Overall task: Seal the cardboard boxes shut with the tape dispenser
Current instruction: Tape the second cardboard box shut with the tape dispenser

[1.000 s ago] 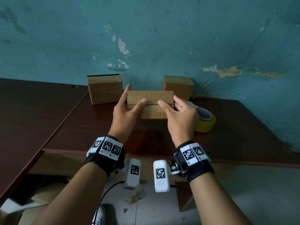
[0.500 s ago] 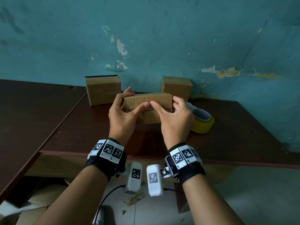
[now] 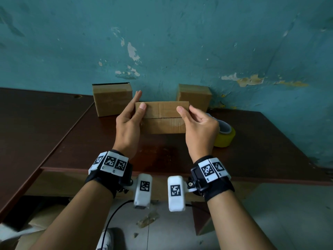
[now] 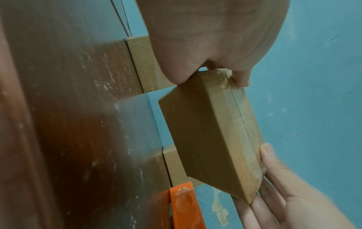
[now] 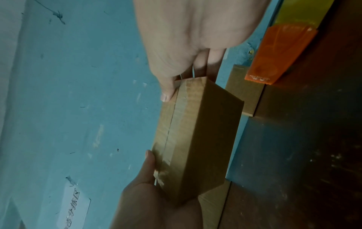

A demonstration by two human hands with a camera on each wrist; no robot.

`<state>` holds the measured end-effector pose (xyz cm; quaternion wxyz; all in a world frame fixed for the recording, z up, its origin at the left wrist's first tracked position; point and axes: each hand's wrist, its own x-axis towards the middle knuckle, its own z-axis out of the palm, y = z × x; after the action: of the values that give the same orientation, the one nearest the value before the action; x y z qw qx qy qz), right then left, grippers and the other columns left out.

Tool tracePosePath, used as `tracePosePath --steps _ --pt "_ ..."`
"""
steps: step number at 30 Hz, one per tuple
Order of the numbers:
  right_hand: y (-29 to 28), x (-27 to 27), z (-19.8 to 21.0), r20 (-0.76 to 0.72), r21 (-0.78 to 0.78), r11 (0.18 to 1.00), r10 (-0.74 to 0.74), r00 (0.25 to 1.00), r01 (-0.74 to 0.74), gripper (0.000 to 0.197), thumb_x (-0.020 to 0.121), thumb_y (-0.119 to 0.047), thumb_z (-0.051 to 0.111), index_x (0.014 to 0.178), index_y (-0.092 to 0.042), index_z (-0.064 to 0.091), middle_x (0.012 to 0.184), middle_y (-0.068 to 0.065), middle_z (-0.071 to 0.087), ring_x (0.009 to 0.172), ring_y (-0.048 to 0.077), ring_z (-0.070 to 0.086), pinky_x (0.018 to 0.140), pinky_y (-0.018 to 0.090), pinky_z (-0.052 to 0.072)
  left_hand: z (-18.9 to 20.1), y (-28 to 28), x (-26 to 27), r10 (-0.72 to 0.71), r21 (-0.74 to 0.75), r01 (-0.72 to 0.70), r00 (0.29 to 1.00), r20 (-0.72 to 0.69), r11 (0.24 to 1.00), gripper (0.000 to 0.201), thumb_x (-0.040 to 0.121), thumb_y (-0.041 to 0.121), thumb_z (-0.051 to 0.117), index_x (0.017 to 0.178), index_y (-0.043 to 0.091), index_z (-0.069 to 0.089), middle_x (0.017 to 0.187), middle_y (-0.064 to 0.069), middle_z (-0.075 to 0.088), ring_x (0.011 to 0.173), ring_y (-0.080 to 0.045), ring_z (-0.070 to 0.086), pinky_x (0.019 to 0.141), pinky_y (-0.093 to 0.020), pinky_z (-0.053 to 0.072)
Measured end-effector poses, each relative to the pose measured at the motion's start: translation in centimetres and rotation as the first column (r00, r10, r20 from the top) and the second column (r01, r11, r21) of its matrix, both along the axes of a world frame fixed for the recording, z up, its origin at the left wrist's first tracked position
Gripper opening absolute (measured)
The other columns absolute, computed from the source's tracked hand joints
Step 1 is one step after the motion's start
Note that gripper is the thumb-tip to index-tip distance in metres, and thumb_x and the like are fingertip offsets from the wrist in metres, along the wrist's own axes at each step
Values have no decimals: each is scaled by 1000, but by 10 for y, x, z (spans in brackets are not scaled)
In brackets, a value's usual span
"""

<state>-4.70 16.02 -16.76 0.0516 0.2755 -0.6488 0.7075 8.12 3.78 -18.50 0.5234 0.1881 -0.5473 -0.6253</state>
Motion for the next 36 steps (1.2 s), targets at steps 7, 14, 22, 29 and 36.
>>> tracePosePath --steps 7,14,22,29,36 --pt "0 8 3 -19 -3 1000 19 1000 -20 39 91 -37 85 118 -8 81 104 0 82 97 1 76 87 30 64 0 7 -1 135 -100 -127 988 76 987 36 92 43 81 123 27 71 152 15 58 131 -4 62 99 -31 59" --pt "-9 13 -3 -86 67 997 -42 995 48 66 76 -62 86 125 -19 78 116 3 80 108 8 75 90 39 64 -3 9 -3 148 -132 -132 982 117 982 45 85 50 86 123 32 70 158 17 51 134 -7 60 99 -44 61" --pt "-4 0 -1 -107 143 989 -17 994 32 73 76 -61 82 135 -18 72 122 -2 79 114 7 73 95 39 62 4 9 3 -74 -87 90 982 175 992 71 103 18 70 165 23 36 147 3 62 136 -10 60 113 -36 51" --pt "11 -6 9 -70 212 966 167 984 -149 67 90 -35 85 149 -15 60 147 2 65 137 8 58 111 27 52 5 -1 10 -132 -24 138 976 171 990 74 104 16 66 167 19 29 159 -3 53 138 -12 59 113 -32 51" --pt "12 -16 6 -34 192 966 181 983 -171 41 102 -30 70 140 -14 68 124 -9 76 110 -10 67 97 16 55 4 -8 13 -142 51 136 980 142 989 56 110 32 54 163 24 40 166 5 42 149 -10 44 128 -39 33"
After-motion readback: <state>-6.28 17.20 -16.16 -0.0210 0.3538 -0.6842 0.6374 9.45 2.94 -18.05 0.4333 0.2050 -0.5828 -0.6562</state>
